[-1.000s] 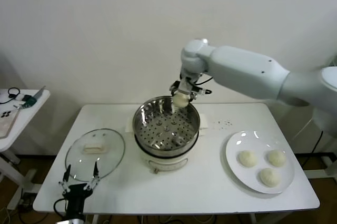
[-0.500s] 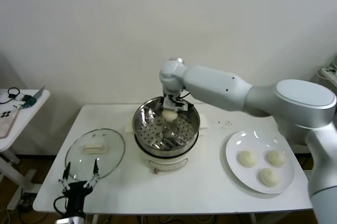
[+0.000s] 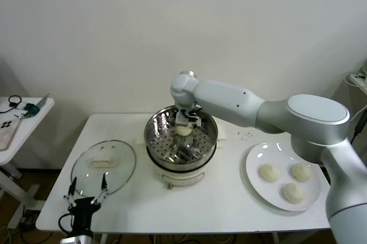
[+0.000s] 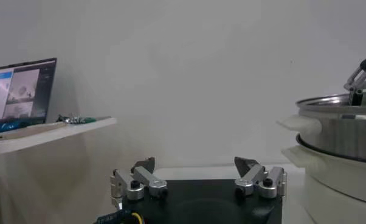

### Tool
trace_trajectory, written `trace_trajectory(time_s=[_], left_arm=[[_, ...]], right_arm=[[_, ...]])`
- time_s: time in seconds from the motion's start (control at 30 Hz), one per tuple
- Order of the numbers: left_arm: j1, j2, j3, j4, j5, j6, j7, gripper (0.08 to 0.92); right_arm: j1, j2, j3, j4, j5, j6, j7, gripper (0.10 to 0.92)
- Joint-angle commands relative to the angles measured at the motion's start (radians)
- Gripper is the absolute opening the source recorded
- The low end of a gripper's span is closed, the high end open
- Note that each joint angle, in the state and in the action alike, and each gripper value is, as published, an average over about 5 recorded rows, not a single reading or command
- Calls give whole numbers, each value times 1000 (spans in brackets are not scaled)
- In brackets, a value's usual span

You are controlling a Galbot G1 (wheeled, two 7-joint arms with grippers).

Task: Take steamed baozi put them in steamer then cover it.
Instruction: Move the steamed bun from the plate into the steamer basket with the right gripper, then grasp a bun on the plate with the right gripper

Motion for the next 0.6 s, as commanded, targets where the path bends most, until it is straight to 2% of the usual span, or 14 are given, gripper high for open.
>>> trace_trajectory(time_s=[0.03, 0.3, 0.4, 0.6], left_arm=[[-1, 1, 0, -3, -2, 4, -1, 823], [3, 1, 5, -13, 1, 1, -2, 823], [10, 2, 8, -32, 3, 0, -1, 823], [20, 3, 12, -48, 1, -7, -2, 823]], right_arm=[[7, -5, 13, 2, 10, 7, -2, 823], [152, -131, -2, 105, 188, -22, -1, 823], [241, -214, -66, 130, 359, -98, 21, 823], [406, -414, -292, 223, 810, -412, 141, 823]])
